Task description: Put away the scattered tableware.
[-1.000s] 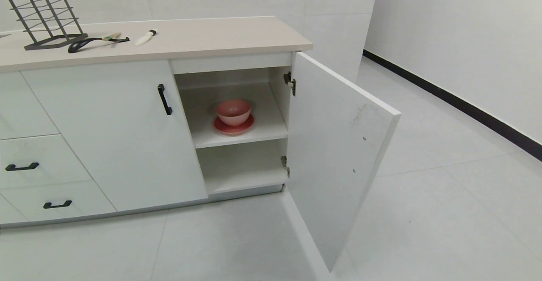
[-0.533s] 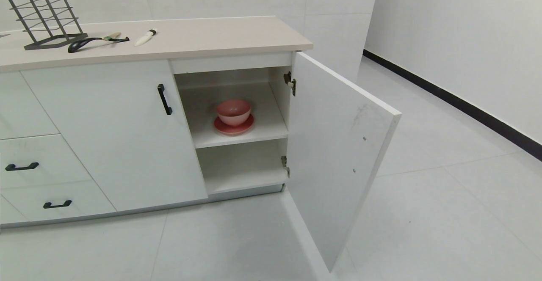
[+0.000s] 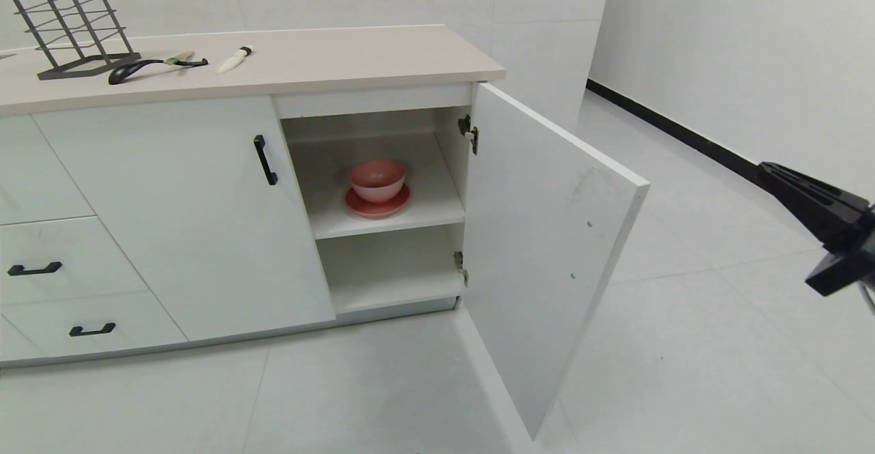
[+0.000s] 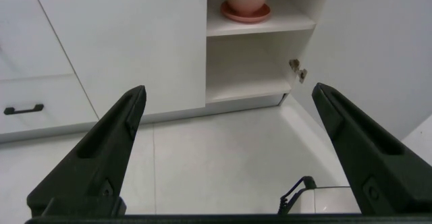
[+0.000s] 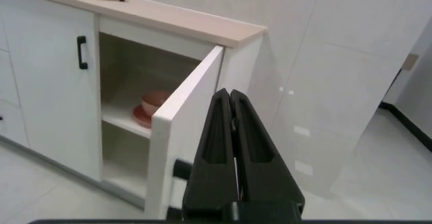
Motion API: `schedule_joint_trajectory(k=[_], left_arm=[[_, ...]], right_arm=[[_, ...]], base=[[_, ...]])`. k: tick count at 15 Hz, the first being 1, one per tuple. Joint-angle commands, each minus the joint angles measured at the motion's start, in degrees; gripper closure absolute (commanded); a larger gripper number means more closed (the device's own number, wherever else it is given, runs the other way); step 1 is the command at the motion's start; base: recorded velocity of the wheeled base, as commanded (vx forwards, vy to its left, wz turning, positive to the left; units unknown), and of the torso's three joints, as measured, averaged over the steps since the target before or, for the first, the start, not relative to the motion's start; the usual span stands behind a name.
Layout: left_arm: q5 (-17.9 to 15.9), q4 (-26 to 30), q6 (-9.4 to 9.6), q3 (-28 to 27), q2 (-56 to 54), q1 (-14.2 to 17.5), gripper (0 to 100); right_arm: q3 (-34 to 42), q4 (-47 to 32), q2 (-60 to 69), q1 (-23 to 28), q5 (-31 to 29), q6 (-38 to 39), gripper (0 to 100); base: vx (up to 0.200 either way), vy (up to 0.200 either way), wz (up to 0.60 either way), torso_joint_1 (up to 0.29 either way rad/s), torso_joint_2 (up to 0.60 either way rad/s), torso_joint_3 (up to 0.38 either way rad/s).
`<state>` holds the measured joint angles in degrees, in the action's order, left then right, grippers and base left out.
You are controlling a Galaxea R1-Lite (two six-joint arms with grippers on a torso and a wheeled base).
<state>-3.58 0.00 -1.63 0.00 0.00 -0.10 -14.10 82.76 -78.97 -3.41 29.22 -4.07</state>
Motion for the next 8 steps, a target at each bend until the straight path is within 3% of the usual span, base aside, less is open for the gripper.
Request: schedule_joint_trajectory(k=[1, 8], left_arm=[[-0.02, 0.00, -0.04, 0.00, 0.09, 0.01, 0], [-0.02, 0.00, -0.04, 0.00, 0.09, 0.01, 0]], right_arm=[[-5.50, 0.47, -6.63, 0.16, 0.22, -0.06, 100], [-14.72, 2.05, -18.85, 0.25, 4.35, -1.38, 100]], base=[[0.000, 0.000, 0.00, 0.000, 0.00, 0.000], [0.000, 0.000, 0.00, 0.000, 0.00, 0.000]])
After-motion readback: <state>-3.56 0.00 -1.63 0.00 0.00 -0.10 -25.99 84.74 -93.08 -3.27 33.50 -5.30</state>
